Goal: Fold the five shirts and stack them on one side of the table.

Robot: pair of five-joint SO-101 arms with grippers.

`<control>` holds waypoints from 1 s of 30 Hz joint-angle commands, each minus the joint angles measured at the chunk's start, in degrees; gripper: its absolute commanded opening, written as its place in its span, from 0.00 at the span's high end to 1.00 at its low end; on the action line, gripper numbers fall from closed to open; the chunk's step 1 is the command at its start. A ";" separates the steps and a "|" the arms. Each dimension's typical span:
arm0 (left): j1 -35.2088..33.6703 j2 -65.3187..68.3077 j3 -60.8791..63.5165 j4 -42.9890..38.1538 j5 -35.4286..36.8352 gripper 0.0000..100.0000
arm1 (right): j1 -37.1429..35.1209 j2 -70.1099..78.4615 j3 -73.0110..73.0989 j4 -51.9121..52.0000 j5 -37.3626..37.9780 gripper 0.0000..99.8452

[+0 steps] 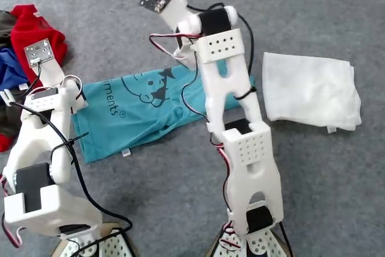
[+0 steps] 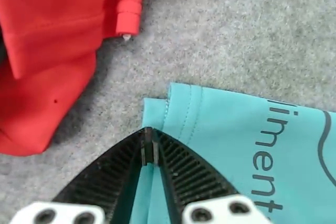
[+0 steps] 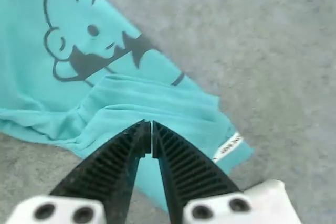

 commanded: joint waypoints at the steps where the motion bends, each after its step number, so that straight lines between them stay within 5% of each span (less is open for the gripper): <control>1: -0.04 -0.26 -2.77 -0.35 -0.26 0.97 | -1.93 2.33 5.41 -1.32 -0.79 0.98; 8: -0.31 -0.35 -2.68 -0.35 -0.26 0.97 | -4.40 15.96 9.45 -10.99 -0.79 0.98; 14: -0.31 -0.35 -2.51 0.26 -0.18 0.97 | -3.96 18.59 -3.91 -4.31 -3.96 0.98; 19: -0.84 -4.57 -7.43 12.92 0.88 0.97 | -2.55 9.71 -14.81 0.88 -8.26 0.98; 25: -4.62 -21.63 -7.96 27.43 3.60 0.90 | -2.11 -14.73 1.36 0.62 -4.57 0.98; 30: -3.03 -29.27 2.51 30.07 -0.18 0.81 | -2.11 -30.81 26.33 0.44 9.85 0.98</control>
